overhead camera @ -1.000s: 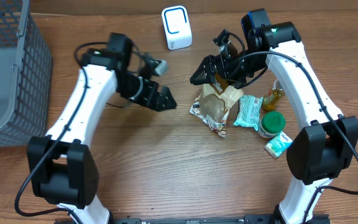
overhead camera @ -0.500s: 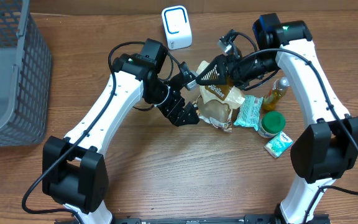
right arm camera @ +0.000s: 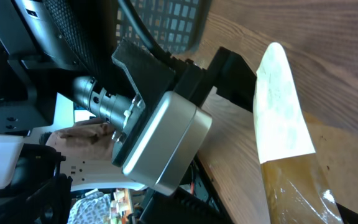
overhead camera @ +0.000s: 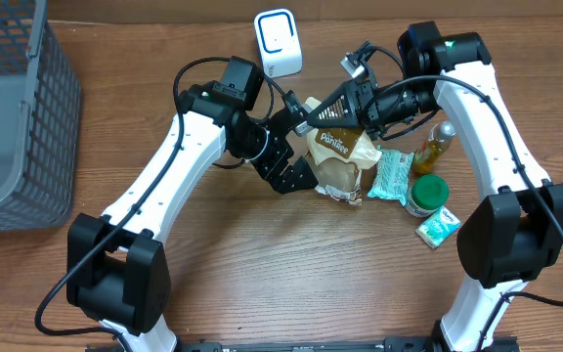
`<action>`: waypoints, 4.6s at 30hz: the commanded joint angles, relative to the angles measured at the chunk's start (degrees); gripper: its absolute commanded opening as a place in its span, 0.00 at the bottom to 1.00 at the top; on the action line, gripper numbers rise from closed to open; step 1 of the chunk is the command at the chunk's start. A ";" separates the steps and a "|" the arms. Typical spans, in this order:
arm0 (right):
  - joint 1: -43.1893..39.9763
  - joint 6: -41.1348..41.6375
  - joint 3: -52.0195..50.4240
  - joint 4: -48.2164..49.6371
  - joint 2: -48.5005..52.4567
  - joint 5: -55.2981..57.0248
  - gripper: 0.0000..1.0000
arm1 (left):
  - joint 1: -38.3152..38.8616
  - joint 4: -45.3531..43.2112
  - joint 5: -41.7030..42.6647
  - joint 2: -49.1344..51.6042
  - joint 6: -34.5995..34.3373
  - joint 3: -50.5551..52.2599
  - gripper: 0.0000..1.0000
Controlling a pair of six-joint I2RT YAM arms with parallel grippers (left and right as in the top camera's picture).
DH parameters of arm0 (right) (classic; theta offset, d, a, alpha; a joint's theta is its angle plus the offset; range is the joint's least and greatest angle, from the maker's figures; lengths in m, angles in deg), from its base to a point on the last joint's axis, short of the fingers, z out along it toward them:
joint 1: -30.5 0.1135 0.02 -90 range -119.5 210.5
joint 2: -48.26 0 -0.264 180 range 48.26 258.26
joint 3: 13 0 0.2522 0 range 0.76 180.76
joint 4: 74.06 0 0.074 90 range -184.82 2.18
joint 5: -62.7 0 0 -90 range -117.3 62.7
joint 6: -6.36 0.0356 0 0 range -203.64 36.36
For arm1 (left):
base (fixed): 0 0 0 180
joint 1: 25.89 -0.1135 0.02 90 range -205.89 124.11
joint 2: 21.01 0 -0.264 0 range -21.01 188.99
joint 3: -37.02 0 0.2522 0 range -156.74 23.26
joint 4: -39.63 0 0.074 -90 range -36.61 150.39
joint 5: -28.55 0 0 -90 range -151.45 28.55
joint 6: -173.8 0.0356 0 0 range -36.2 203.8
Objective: Scan the item barcode
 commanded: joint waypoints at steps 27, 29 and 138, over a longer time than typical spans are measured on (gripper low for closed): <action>0.11 0.00 0.04 2.71 -1.73 -19.80 1.00 | 0.59 -13.70 0.15 0.94 -22.16 0.37 1.00; 0.11 -0.02 0.04 2.25 -1.73 -19.71 1.00 | 0.57 -13.70 0.11 0.94 -22.16 0.37 1.00; 15.50 30.23 30.36 9.33 -19.76 50.01 1.00 | -8.83 -1.90 44.48 2.75 10.78 2.36 1.00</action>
